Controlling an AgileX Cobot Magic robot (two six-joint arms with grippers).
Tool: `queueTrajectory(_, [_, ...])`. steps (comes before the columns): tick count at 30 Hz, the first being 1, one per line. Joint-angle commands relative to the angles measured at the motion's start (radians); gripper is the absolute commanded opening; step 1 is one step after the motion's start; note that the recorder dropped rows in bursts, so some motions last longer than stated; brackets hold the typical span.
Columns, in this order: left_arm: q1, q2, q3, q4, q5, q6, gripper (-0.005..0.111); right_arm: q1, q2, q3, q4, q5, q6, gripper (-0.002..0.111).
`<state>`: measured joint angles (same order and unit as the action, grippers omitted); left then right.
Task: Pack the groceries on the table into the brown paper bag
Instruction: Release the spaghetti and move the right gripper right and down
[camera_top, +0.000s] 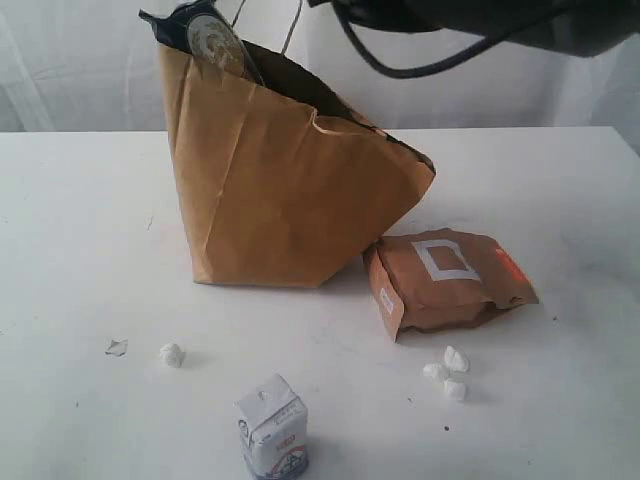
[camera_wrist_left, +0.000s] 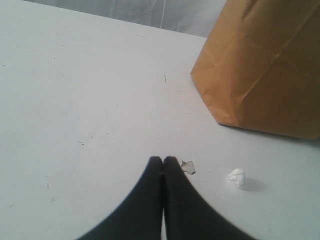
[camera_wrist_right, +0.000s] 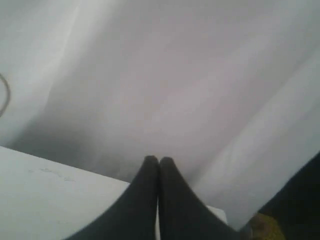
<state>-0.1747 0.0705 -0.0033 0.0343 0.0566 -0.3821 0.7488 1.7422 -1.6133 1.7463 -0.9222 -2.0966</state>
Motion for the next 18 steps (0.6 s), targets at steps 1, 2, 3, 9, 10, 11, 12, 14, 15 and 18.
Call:
queueTrajectory(1, [0.003,-0.001,0.003,-0.004,-0.002,-0.004,0.0,-0.038,-0.099,0.133,-0.002,-0.067,-0.018,0.0])
queueTrajectory(2, [0.003,-0.001,0.003,-0.004,-0.002,-0.004,0.0,-0.059,-0.125,0.177,-0.002,-0.067,-0.018,0.0])
queueTrajectory(3, [0.003,-0.001,0.003,-0.004,-0.002,-0.004,0.0,-0.114,-0.175,0.258,-0.002,-0.031,-0.018,0.0])
queueTrajectory(9, [0.003,-0.001,0.003,-0.004,-0.002,-0.004,0.0,-0.494,-0.393,0.623,-0.002,0.341,0.318,0.0])
queueTrajectory(10, [0.003,-0.001,0.003,-0.004,-0.002,-0.004,0.0,-0.606,-0.406,0.712,-0.002,0.504,0.384,0.0])
queueTrajectory(11, [0.003,-0.001,0.003,-0.004,-0.002,-0.004,0.0,-0.66,-0.407,0.761,-0.002,0.611,0.419,0.0])
queueTrajectory(12, [0.003,-0.001,0.003,-0.004,-0.002,-0.004,0.0,-0.753,-0.393,0.856,-0.002,0.838,0.465,0.0])
queueTrajectory(14, [0.003,-0.001,0.003,-0.004,-0.002,-0.004,0.0,-0.861,-0.34,0.949,-0.002,1.221,0.506,0.0])
queueTrajectory(15, [0.003,-0.001,0.003,-0.004,-0.002,-0.004,0.0,-0.882,-0.318,0.969,-0.002,1.344,0.509,0.0])
queueTrajectory(18, [0.003,-0.001,0.003,-0.004,-0.002,-0.004,0.0,-0.899,-0.263,0.987,-0.147,1.683,0.511,0.0])
